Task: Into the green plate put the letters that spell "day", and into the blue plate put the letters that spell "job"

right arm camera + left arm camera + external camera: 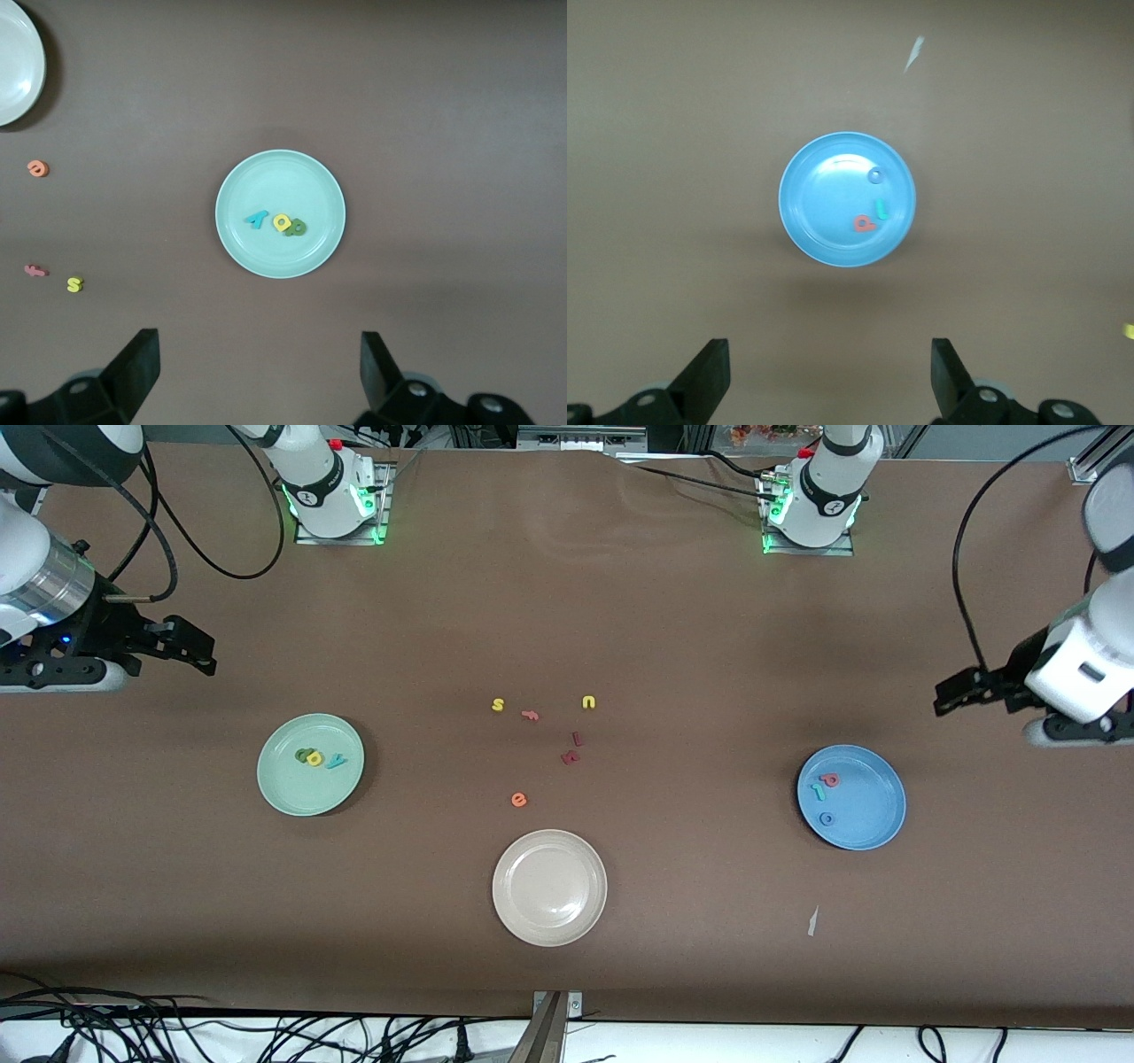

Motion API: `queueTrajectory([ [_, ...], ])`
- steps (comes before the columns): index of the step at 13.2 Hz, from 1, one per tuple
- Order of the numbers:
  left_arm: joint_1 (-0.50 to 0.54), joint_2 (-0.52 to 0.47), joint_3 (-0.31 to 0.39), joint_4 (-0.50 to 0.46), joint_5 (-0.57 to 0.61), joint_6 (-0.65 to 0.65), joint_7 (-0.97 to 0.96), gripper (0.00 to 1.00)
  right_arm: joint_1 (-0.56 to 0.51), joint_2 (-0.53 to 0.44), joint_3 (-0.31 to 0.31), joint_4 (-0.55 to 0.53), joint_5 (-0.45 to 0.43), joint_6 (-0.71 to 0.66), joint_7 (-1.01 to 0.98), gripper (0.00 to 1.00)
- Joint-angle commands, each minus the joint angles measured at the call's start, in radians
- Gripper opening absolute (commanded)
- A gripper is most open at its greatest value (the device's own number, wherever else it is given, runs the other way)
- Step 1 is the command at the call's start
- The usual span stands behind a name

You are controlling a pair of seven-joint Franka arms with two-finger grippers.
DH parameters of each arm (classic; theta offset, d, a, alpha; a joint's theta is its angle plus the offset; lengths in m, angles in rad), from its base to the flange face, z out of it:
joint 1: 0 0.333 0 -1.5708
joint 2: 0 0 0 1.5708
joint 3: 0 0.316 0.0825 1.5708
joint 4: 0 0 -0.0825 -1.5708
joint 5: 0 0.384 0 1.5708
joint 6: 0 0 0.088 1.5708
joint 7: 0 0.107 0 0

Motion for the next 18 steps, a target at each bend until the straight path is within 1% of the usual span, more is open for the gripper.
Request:
queueTrajectory([
  [1,-0.006,-0.01,0.008,0.108,-0.047,-0.141,-0.01,1.0,0.003,0.007,-0.002,0.03,0.02,-0.027,-0.019,1.0],
  [4,-0.021,-0.001,0.009,0.11,-0.039,-0.157,-0.046,1.0,0.0,0.007,-0.005,0.028,0.02,-0.027,-0.021,1.0],
  [5,-0.024,-0.001,0.009,0.096,-0.035,-0.154,-0.032,1.0,0.0,0.006,-0.003,0.03,0.017,-0.029,-0.021,1.0],
  [10,-0.015,0.012,0.012,0.096,-0.001,-0.152,0.072,1.0,0.001,0.015,-0.003,0.033,0.017,-0.029,-0.028,1.0],
  [12,-0.029,0.015,0.005,0.096,0.071,-0.154,0.08,1.0,0.0,0.015,-0.005,0.034,0.017,-0.029,-0.03,1.0],
  [18,-0.024,0.022,0.005,0.099,0.062,-0.16,0.083,1.0,0.001,0.014,-0.005,0.033,0.016,-0.029,-0.03,1.0],
])
